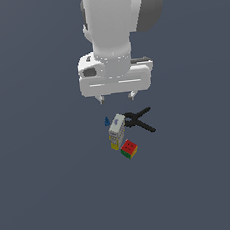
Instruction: Pick up a designated object from a clutter of objects.
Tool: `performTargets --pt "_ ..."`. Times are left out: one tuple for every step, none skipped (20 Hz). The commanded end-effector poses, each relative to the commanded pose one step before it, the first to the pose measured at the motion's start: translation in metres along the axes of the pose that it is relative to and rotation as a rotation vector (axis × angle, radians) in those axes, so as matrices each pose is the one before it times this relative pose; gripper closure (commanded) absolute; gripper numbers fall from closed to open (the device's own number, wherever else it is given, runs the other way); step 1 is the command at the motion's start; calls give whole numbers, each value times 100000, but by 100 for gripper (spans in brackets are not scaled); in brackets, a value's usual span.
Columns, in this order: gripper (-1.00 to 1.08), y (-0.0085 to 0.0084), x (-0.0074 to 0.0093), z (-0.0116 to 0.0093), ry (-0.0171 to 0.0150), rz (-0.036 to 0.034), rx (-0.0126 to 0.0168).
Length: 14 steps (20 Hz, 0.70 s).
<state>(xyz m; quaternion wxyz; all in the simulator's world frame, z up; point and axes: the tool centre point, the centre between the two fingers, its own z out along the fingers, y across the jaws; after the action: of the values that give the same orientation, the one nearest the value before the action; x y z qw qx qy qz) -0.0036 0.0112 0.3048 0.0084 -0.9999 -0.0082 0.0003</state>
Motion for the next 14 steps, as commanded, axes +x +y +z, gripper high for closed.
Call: performTargets --pt "-20 1 0 0 0 0 0" --pt "-20 -29 6 -28 58 -103 18" --pt "-20 -51 28 -63 134 -237 47" --pt "-20 -93 43 -110 233 -404 83" --pt "-20 -129 56 -157 328 -550 119" --pt "-20 -107 49 -141 292 -461 111" --pt "-20 -65 32 -98 197 -280 81" --pt "-20 -30 12 -57 109 -120 50" --pt "-20 -13 -7 -2 0 0 0" --pt "-20 29 2 65 -110 54 -63" --pt "-20 -50 12 84 -108 -248 -113" --pt "-20 -86 27 144 -182 -438 -193" --pt "-20 -120 36 205 -264 -594 -272" --pt "-20 -145 44 257 -333 -724 -336"
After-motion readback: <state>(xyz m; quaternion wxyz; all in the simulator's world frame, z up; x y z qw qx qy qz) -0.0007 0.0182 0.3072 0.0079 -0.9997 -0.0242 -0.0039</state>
